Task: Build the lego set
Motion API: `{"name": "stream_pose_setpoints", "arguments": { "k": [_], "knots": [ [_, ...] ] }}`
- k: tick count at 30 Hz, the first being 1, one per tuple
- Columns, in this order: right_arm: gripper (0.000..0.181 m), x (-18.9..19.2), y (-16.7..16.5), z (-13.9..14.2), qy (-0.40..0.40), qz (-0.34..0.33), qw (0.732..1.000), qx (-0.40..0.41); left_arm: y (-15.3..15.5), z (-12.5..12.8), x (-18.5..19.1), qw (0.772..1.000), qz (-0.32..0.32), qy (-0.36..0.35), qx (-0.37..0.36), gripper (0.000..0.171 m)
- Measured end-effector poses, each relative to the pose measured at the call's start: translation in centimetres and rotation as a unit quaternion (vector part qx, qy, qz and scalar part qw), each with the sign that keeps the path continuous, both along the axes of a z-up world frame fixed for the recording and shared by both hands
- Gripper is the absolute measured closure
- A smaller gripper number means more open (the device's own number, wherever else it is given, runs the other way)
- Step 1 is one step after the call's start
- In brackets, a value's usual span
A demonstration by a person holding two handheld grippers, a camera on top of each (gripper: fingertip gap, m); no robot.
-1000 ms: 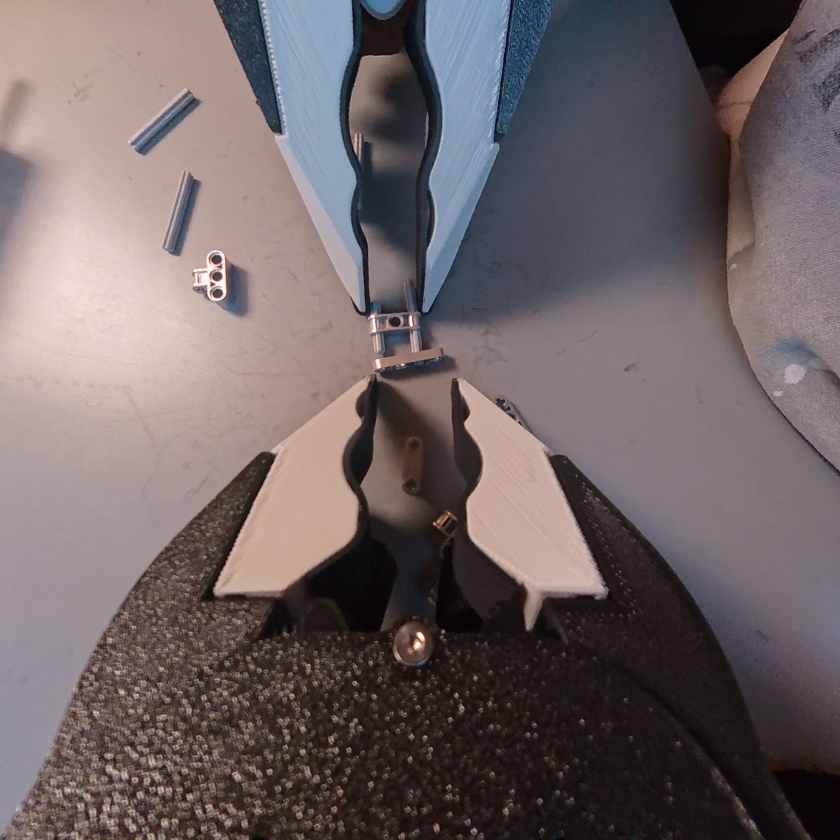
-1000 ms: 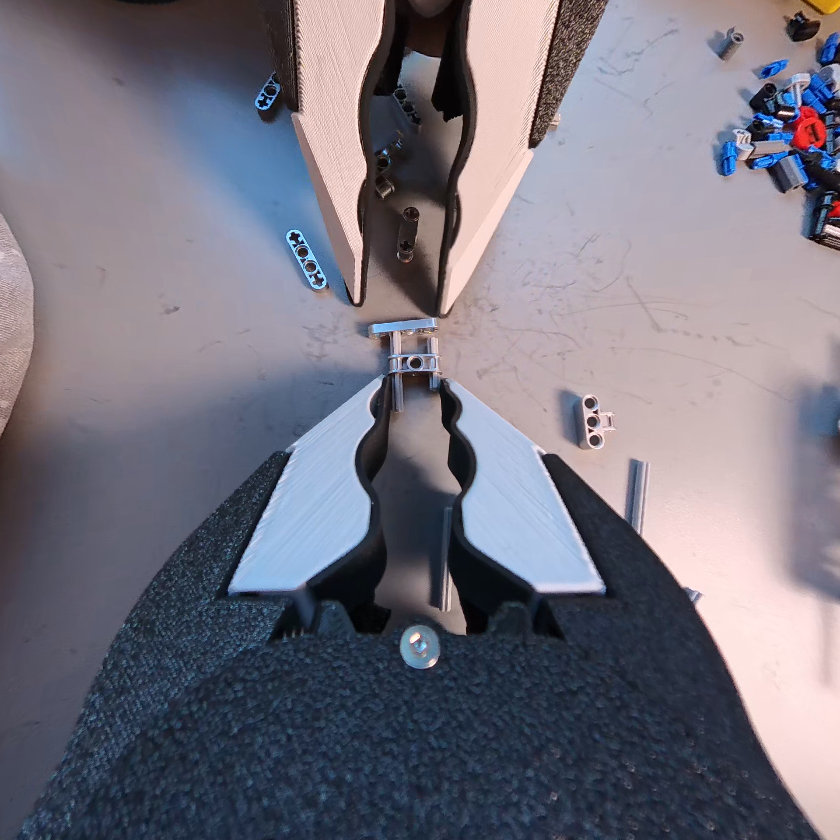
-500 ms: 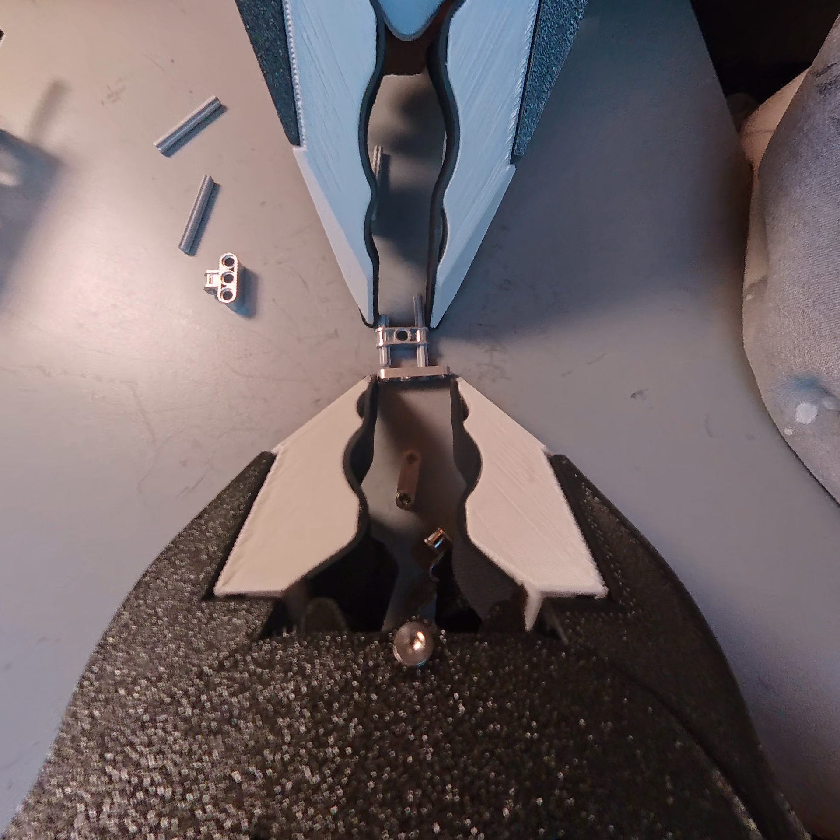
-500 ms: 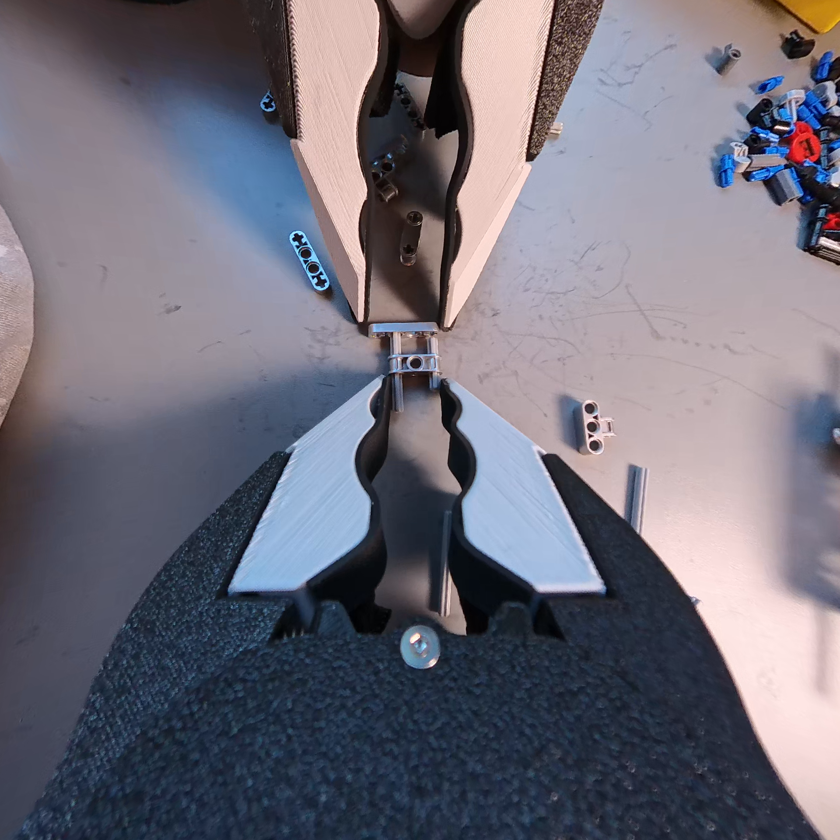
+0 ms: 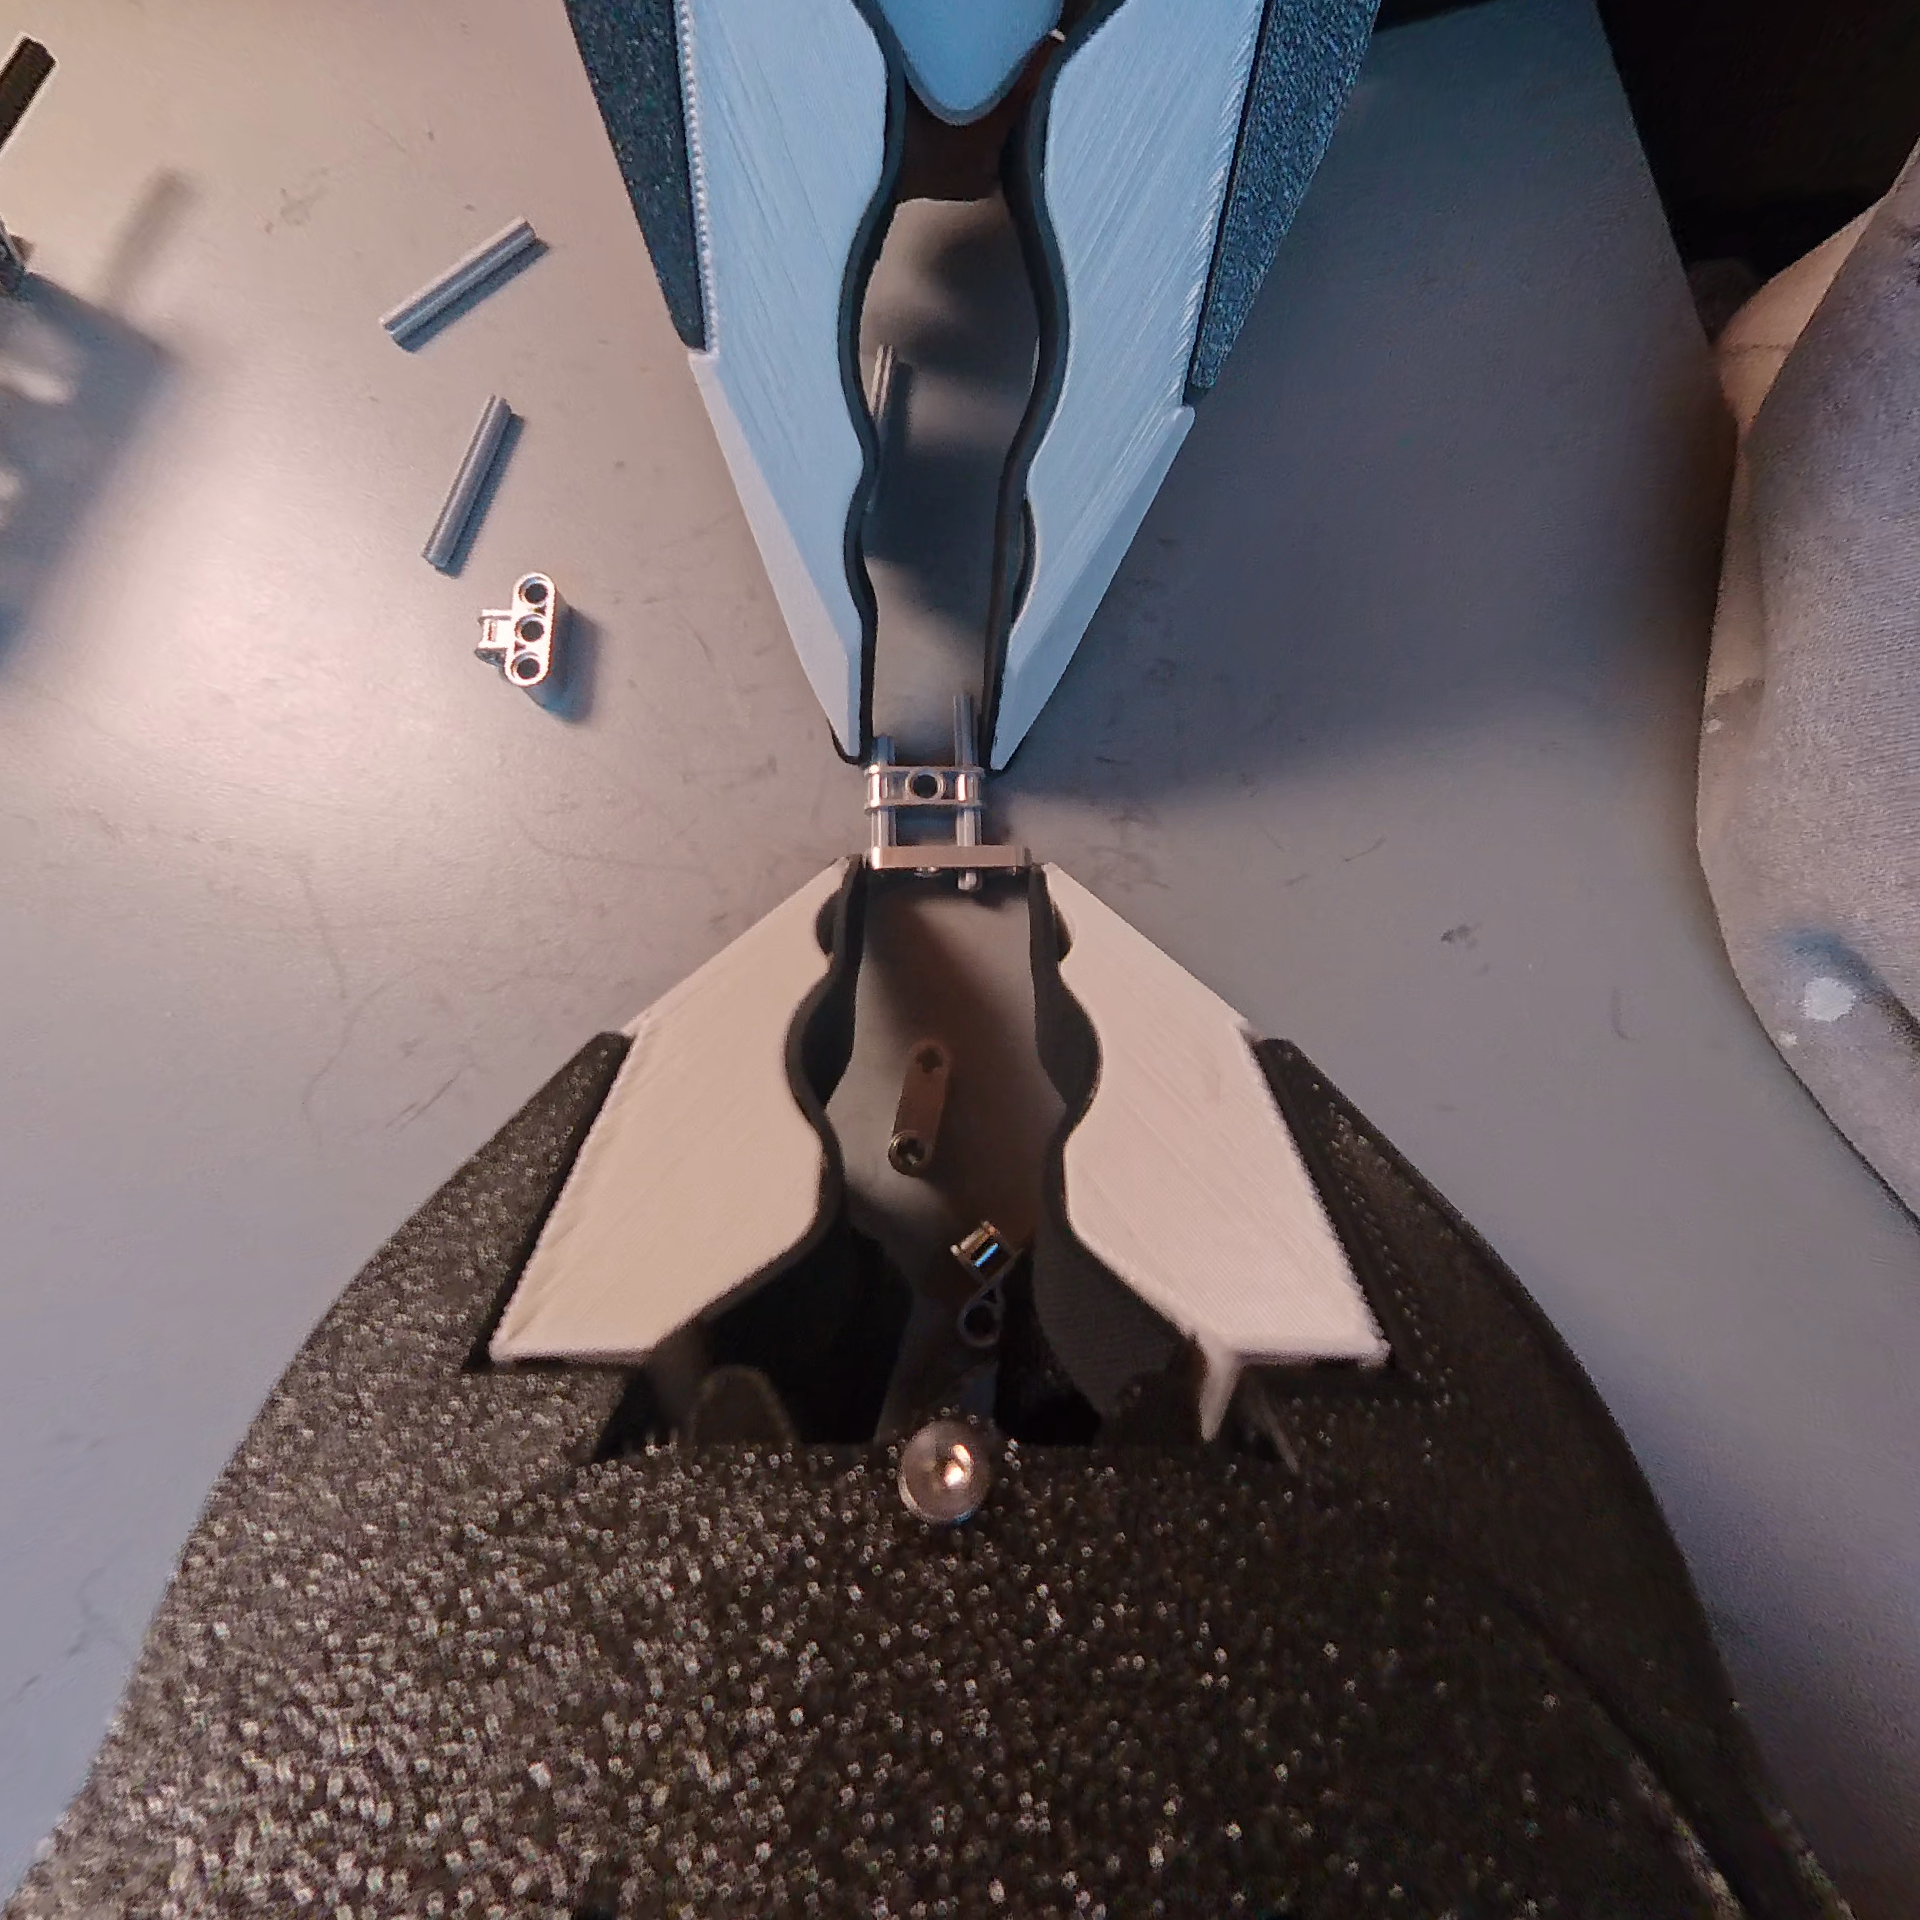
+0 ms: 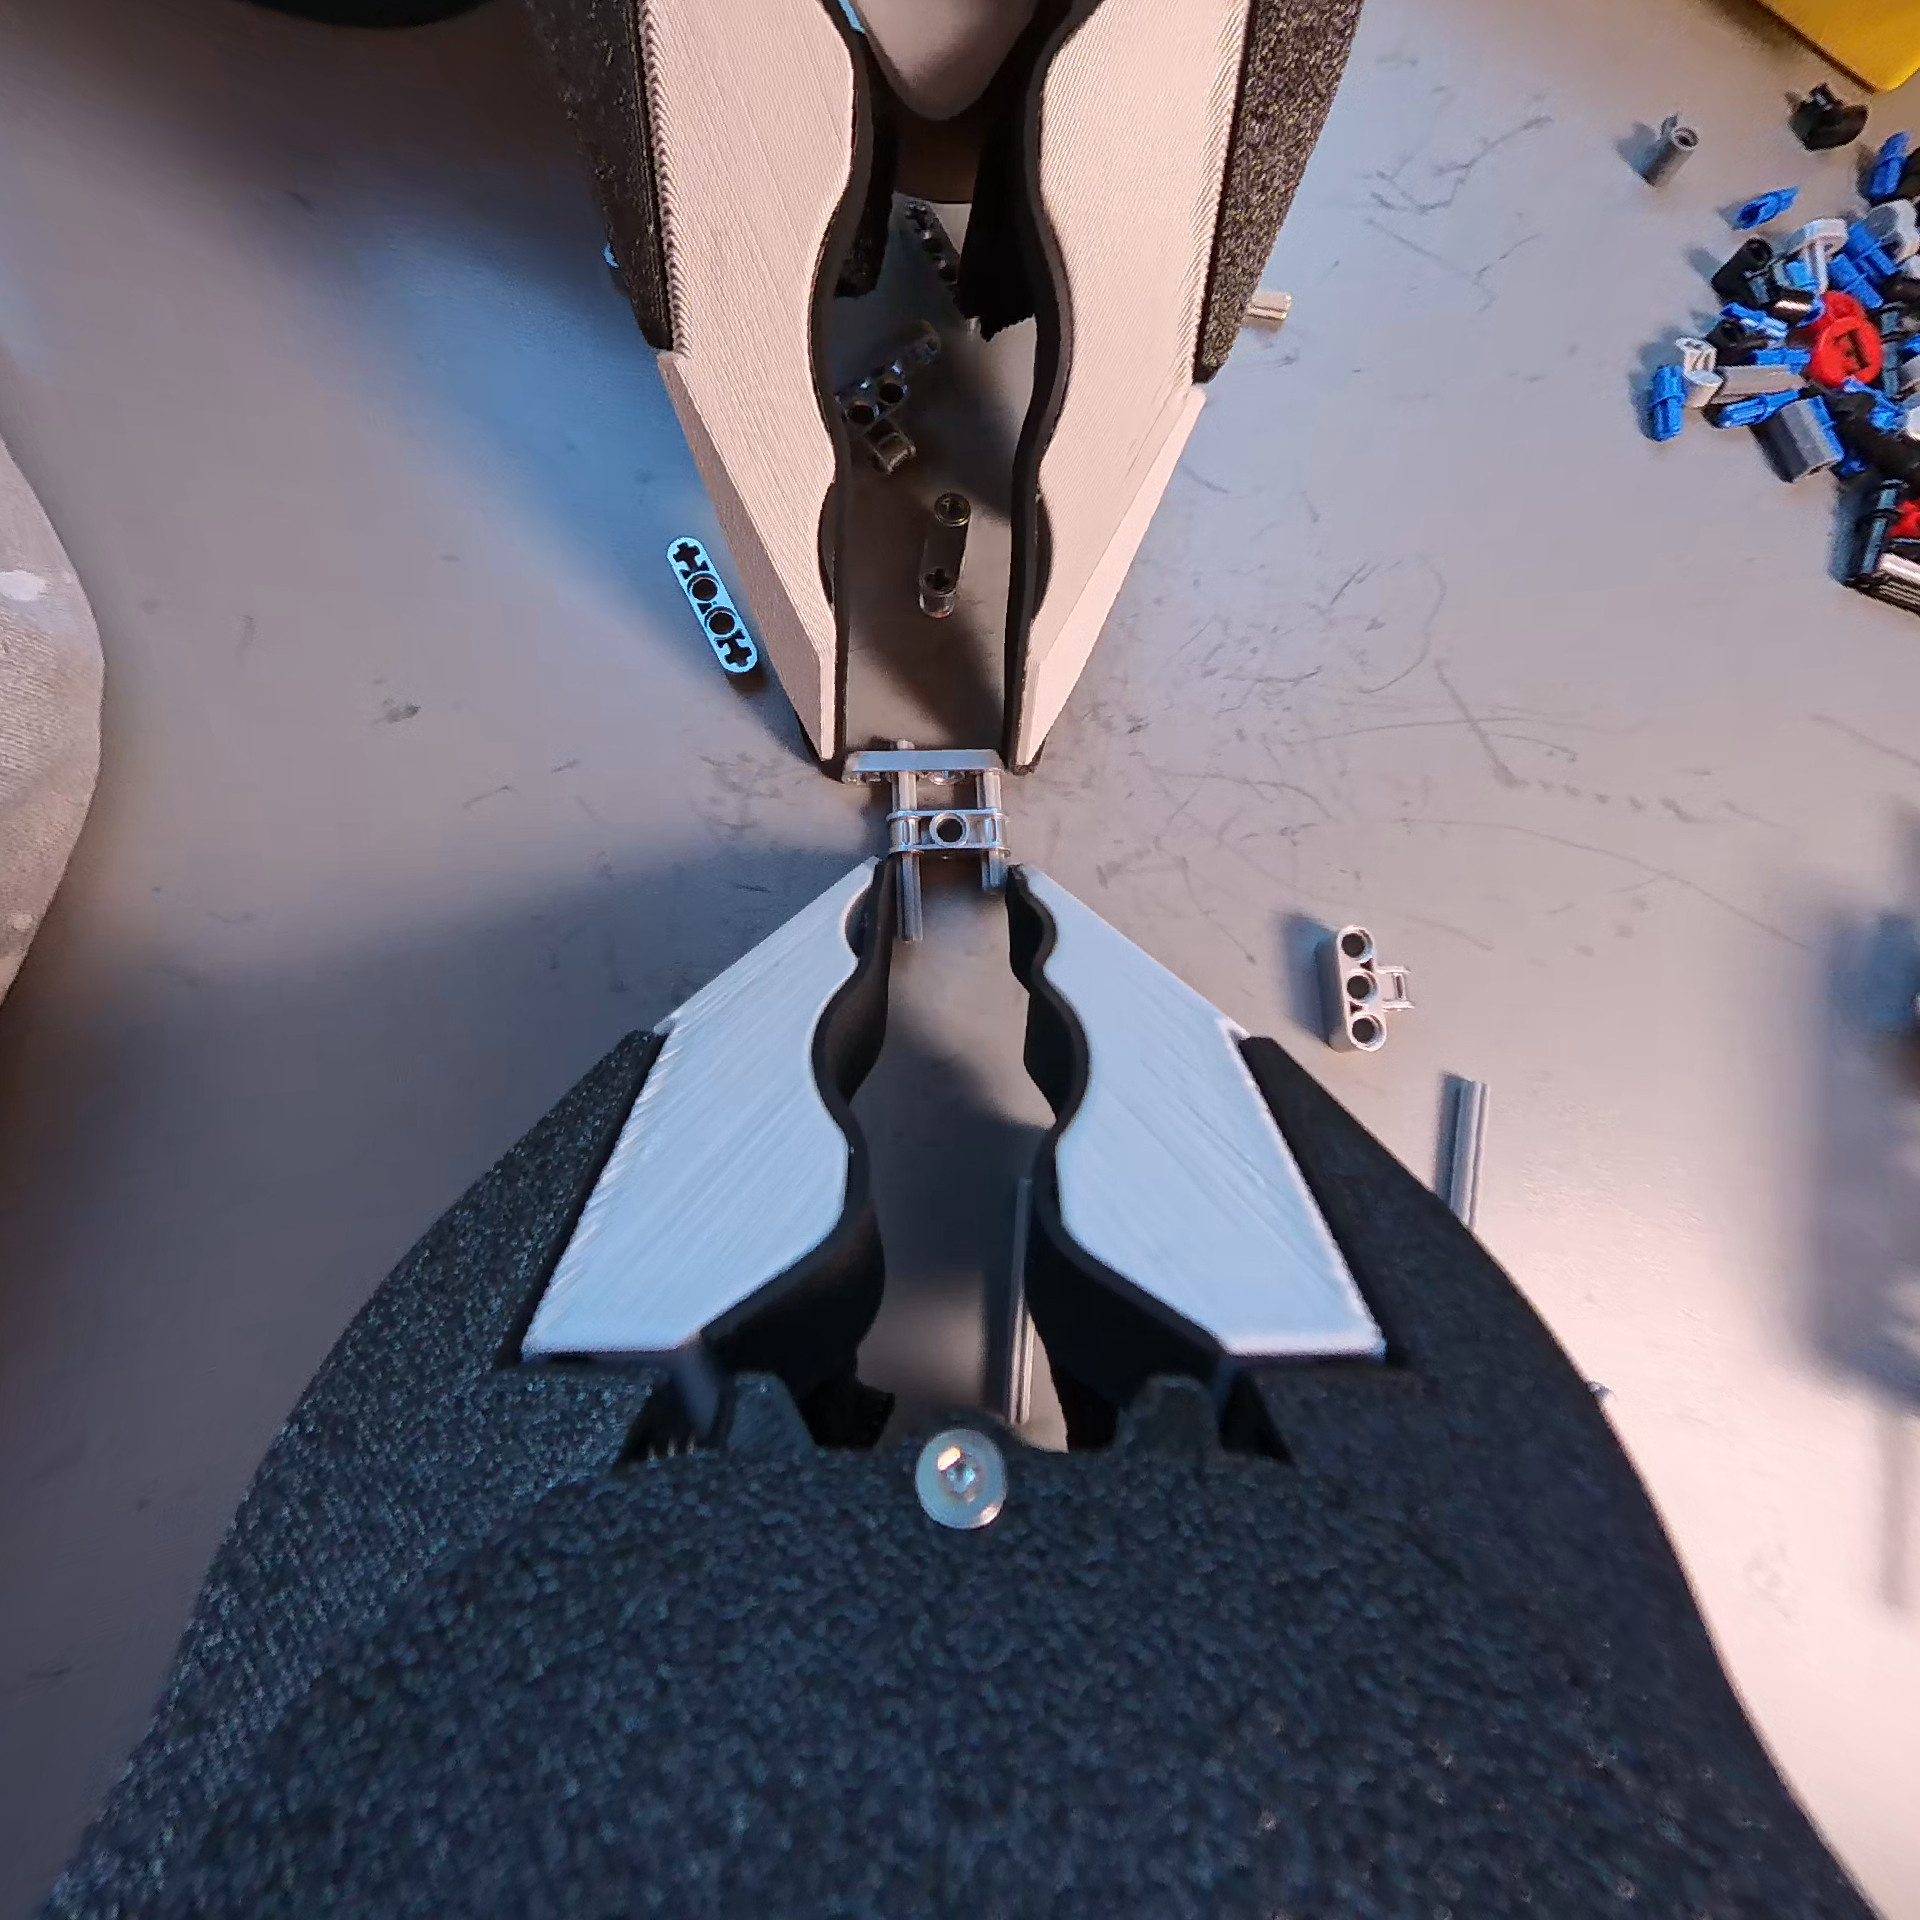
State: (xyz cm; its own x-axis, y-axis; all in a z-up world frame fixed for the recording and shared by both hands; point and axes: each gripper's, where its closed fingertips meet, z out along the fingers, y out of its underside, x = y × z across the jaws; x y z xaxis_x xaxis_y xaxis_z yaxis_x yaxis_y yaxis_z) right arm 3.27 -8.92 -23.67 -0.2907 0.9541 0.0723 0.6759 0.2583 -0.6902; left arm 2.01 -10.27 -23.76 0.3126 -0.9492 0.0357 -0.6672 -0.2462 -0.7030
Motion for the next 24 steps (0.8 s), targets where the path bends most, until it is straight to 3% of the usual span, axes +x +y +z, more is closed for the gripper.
{"name": "stream_pose_setpoints", "arguments": {
  "k": [24],
  "knots": [
    [0.162,-0.01,0.02,0.00,0.004,0.005,1.000,0.000,-0.44,0.02,0.13,0.999,0.031,0.006,-0.008,0.133]
  ]
}}
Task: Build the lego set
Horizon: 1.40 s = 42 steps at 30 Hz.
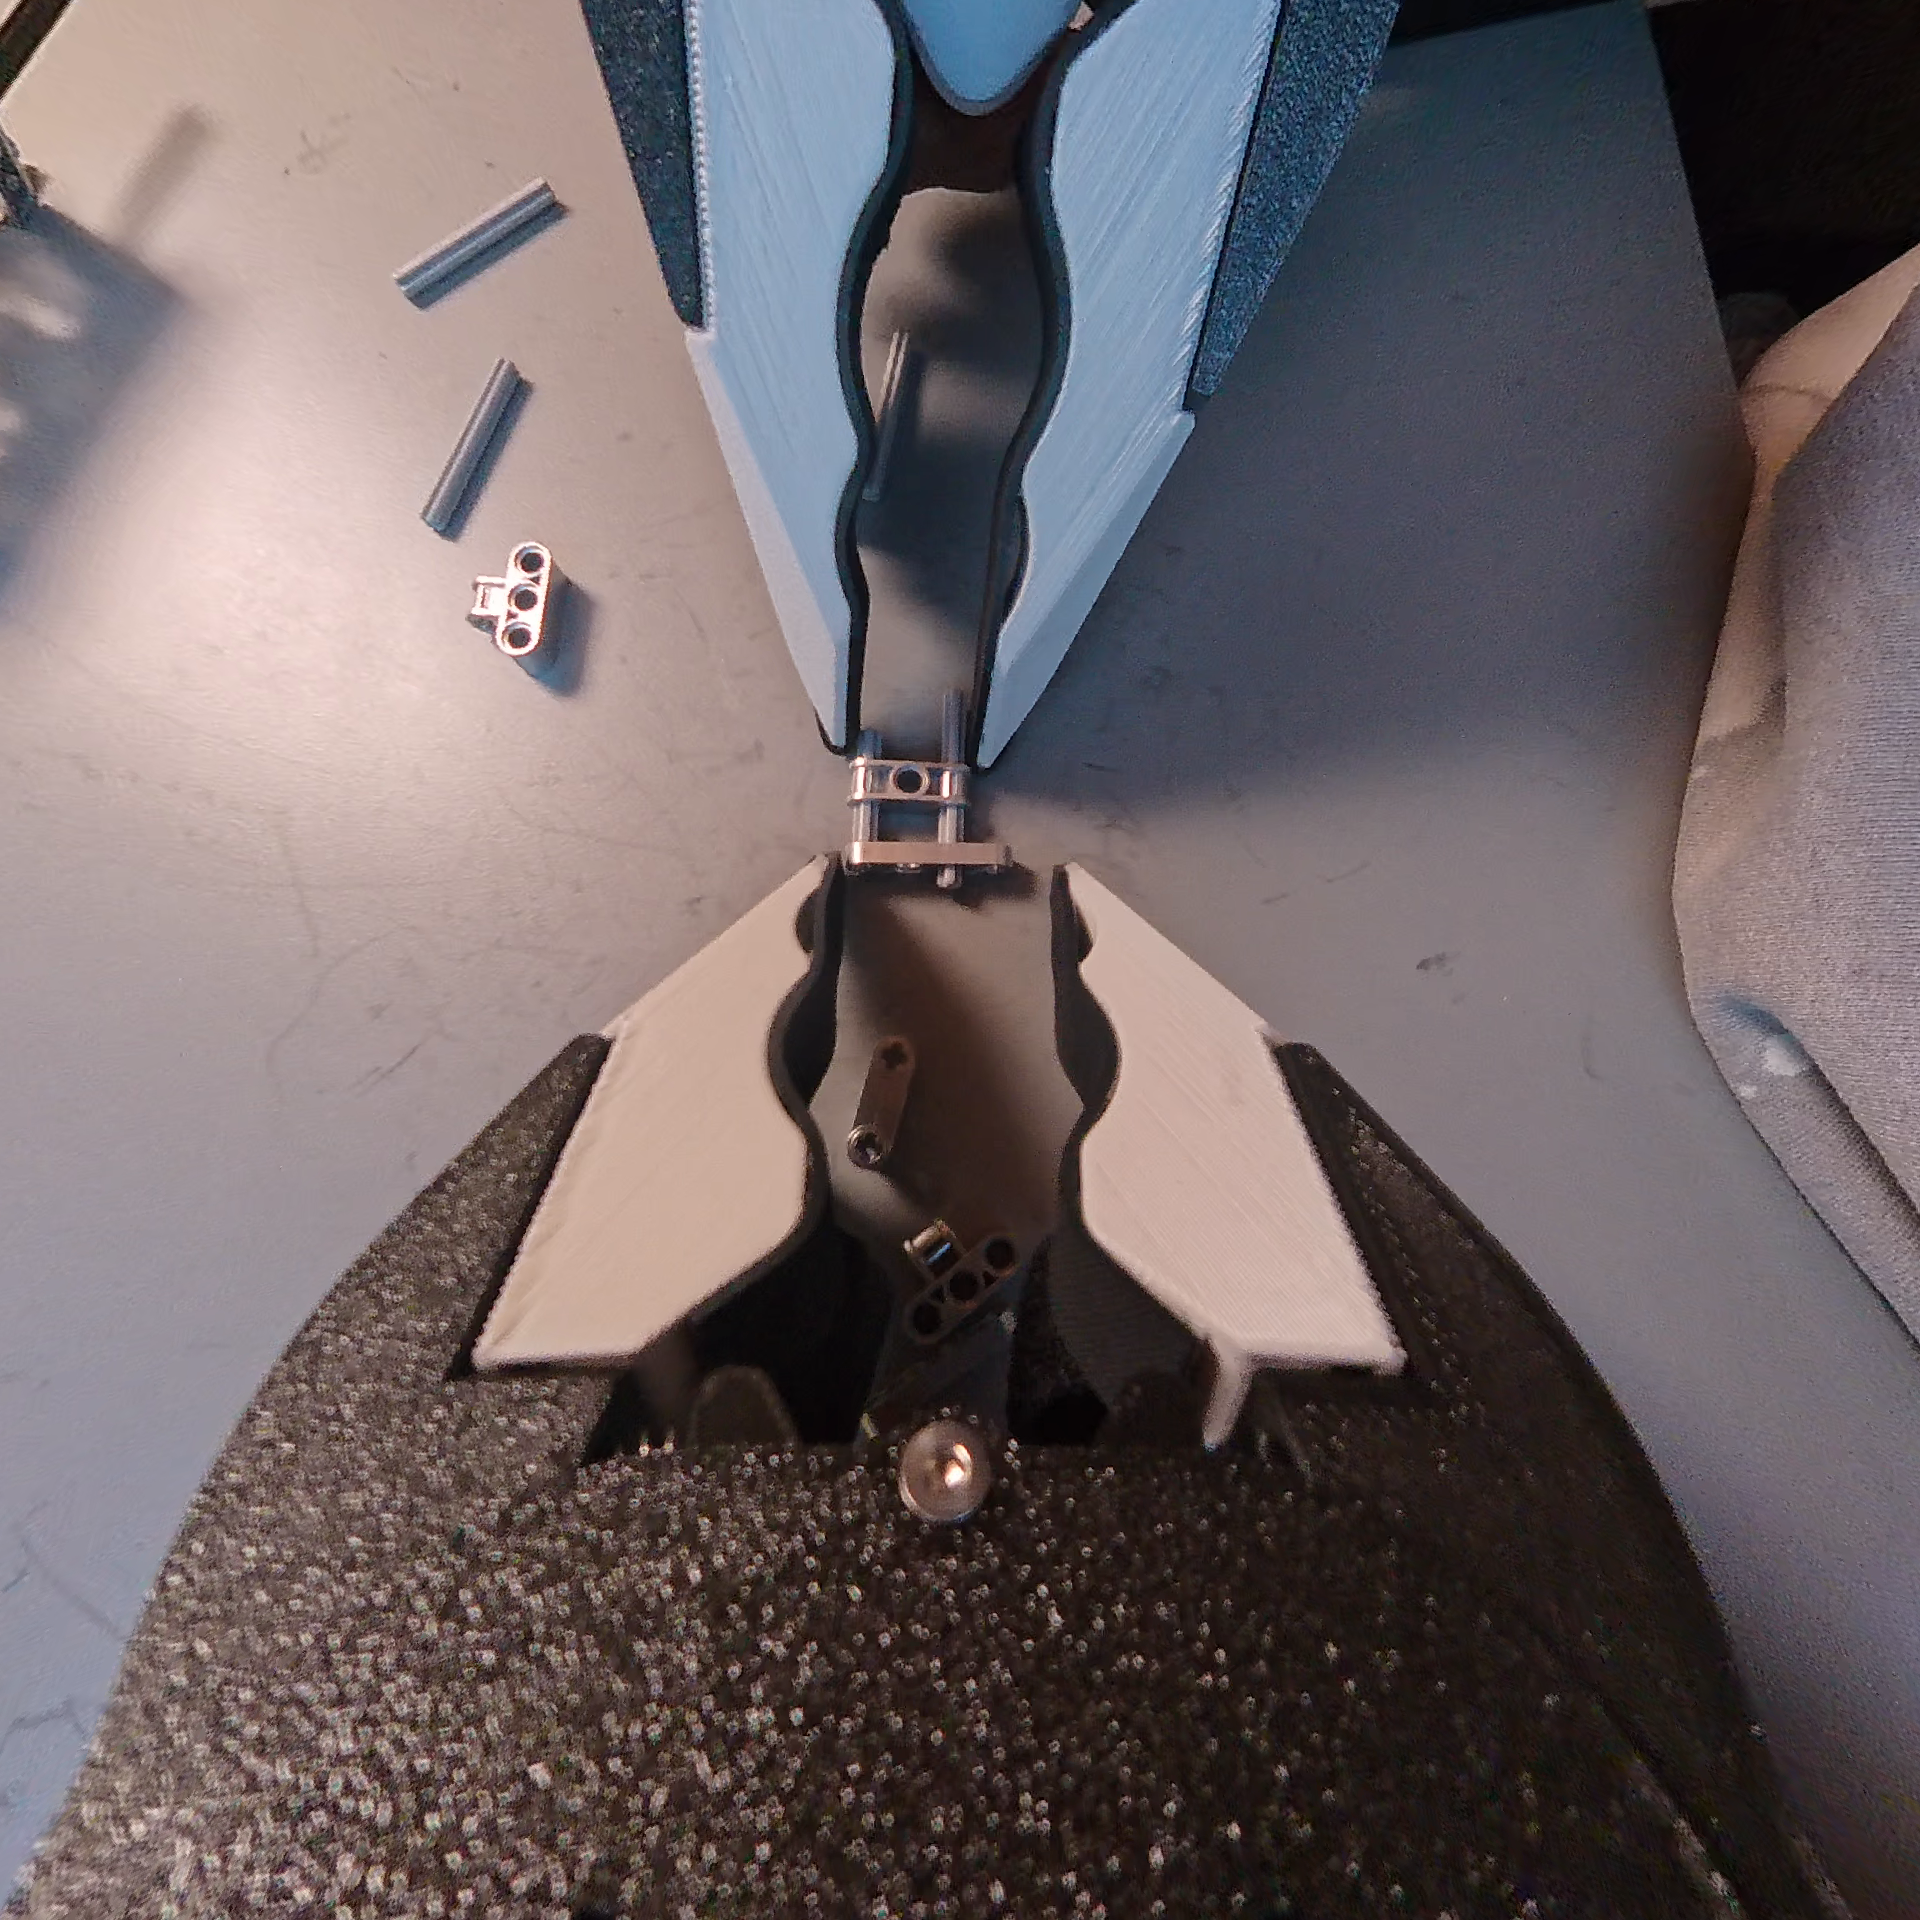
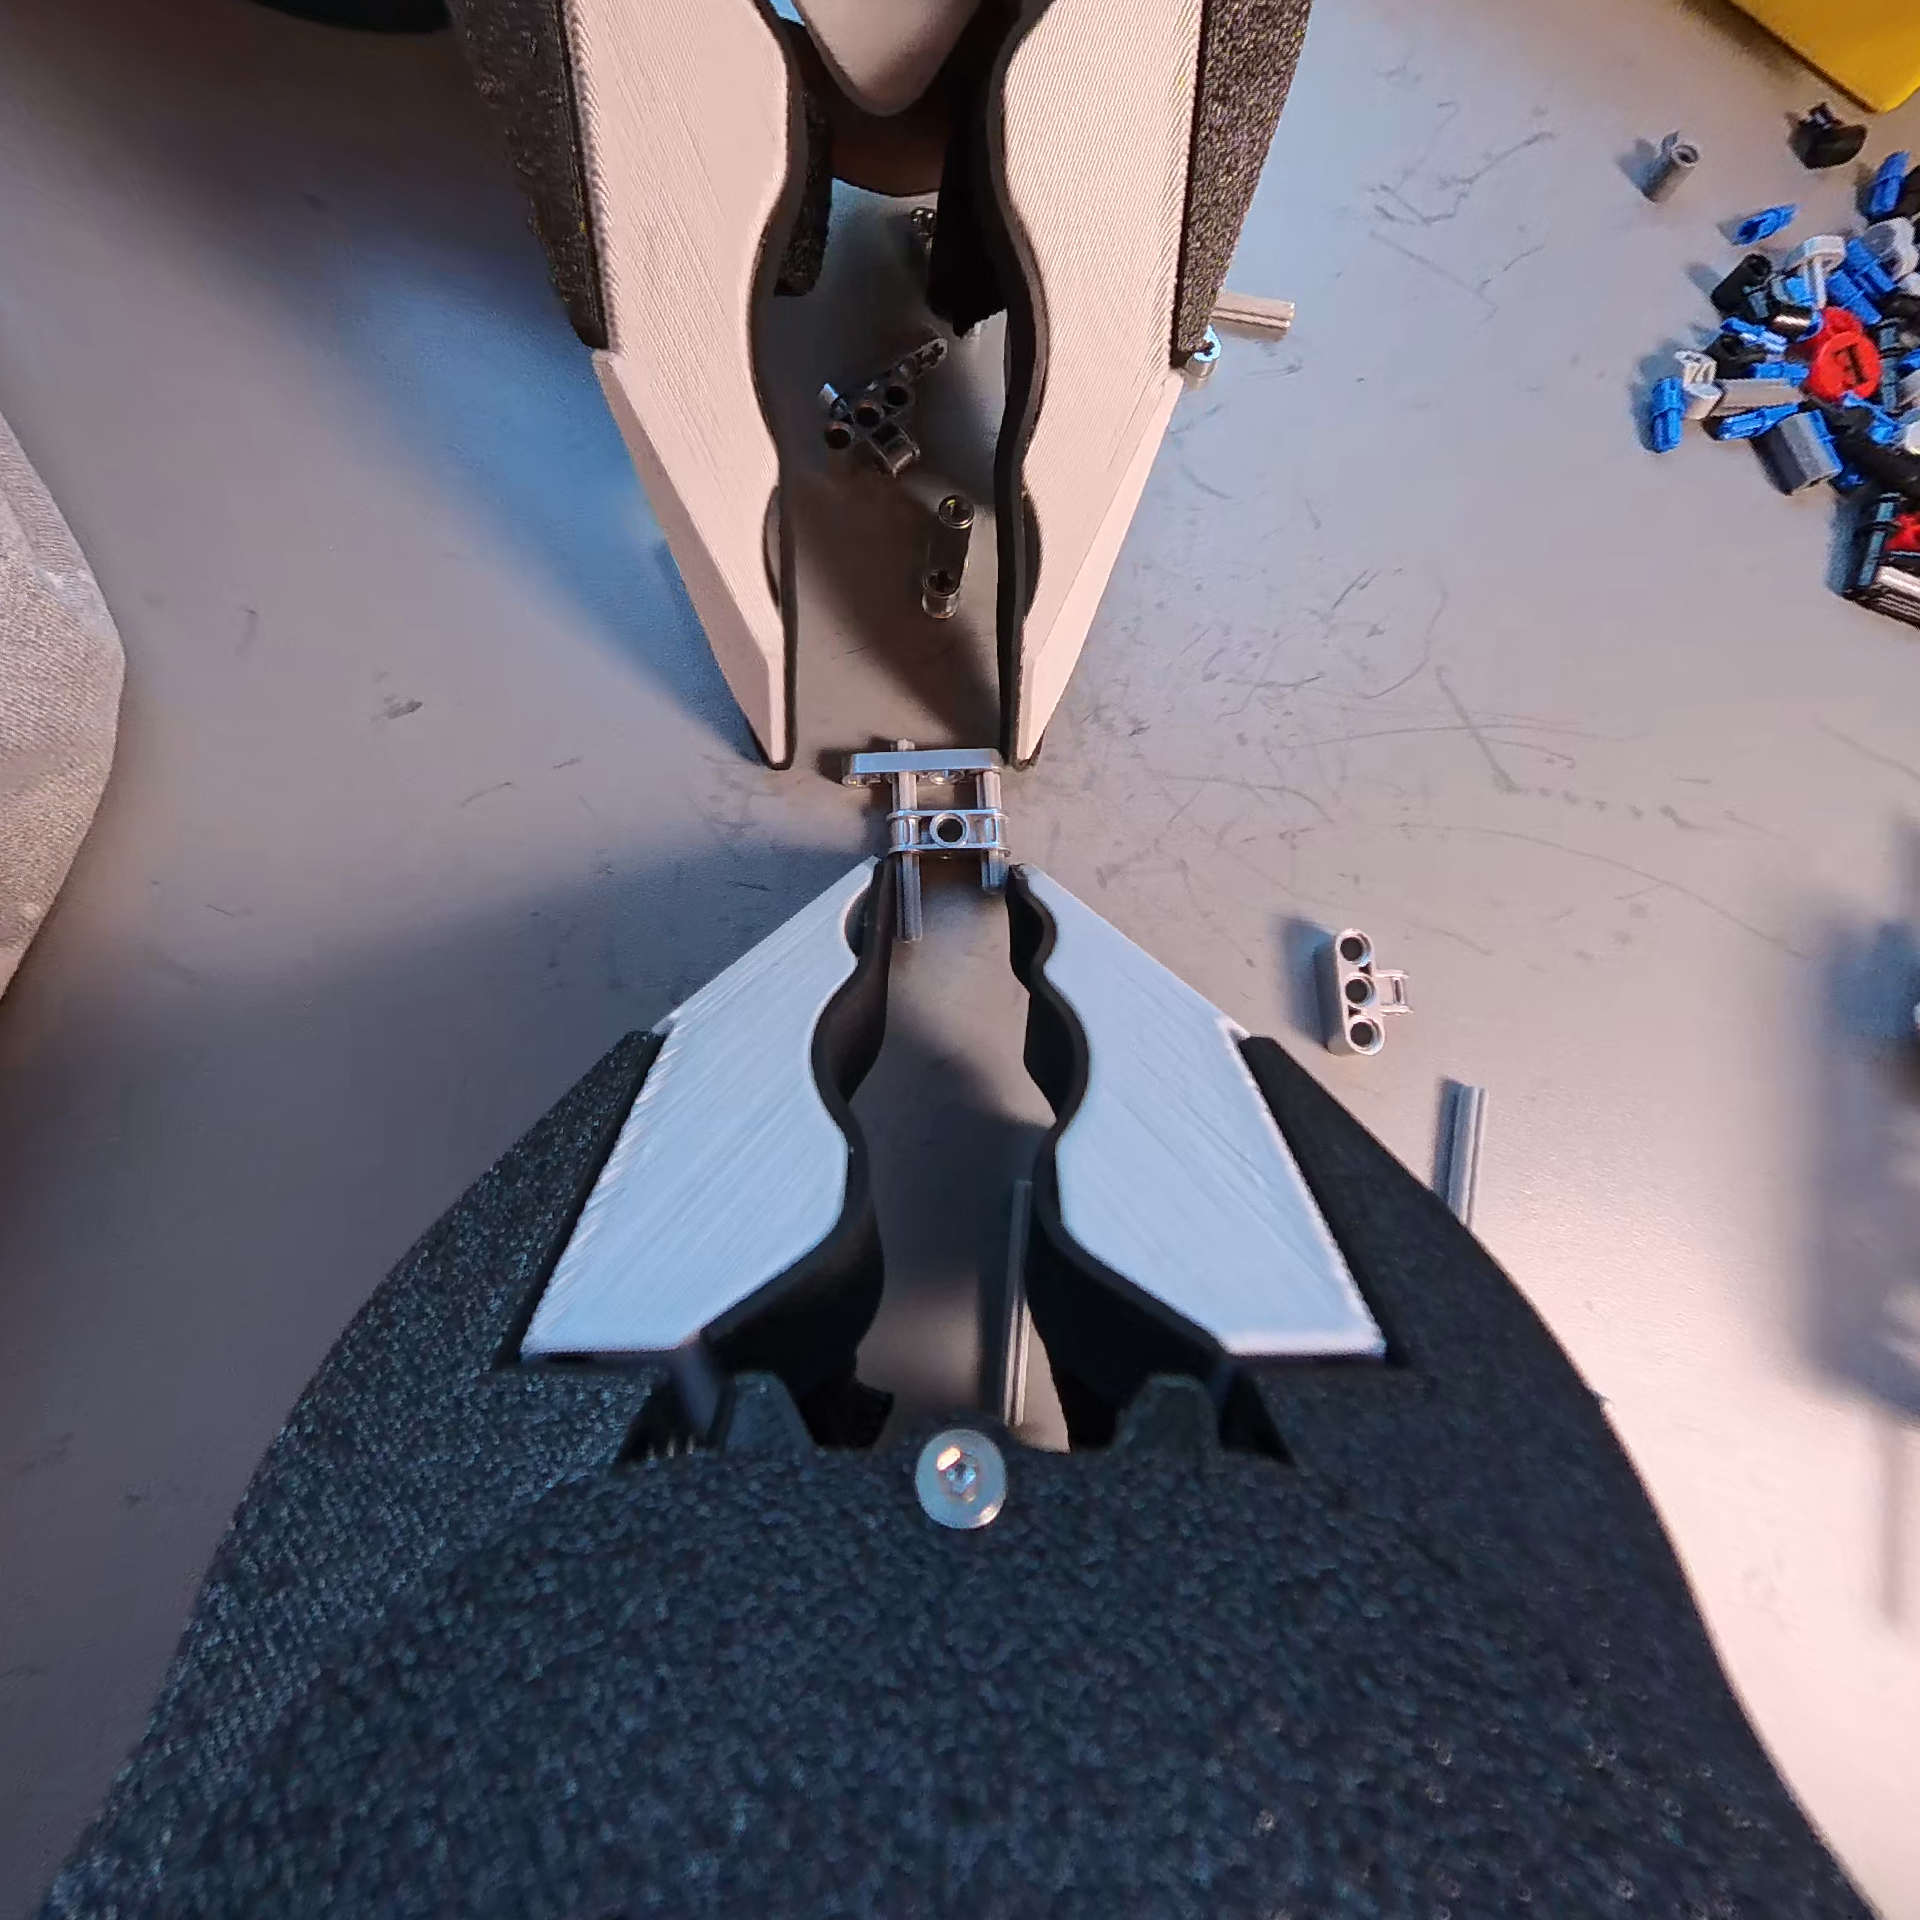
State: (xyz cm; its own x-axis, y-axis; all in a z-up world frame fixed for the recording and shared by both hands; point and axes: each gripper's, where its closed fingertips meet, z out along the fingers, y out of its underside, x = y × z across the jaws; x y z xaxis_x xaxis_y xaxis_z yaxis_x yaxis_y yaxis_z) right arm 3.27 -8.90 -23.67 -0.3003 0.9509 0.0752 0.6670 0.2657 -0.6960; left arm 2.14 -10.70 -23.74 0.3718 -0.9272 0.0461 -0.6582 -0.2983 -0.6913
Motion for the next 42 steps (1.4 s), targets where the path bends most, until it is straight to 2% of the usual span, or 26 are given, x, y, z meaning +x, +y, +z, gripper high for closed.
{"name": "stream_pose_setpoints", "arguments": {
  "k": [24,42],
  "knots": [
    [0.160,0.38,0.15,0.01,-0.003,0.004,1.000,-0.002,-0.01,0.00,-0.92,0.999,0.035,0.001,-0.001,0.139],
    [0.163,0.22,-0.17,0.02,-0.002,0.011,1.000,0.001,0.34,0.02,-0.22,0.999,0.035,-0.011,0.013,0.153]
  ]
}}
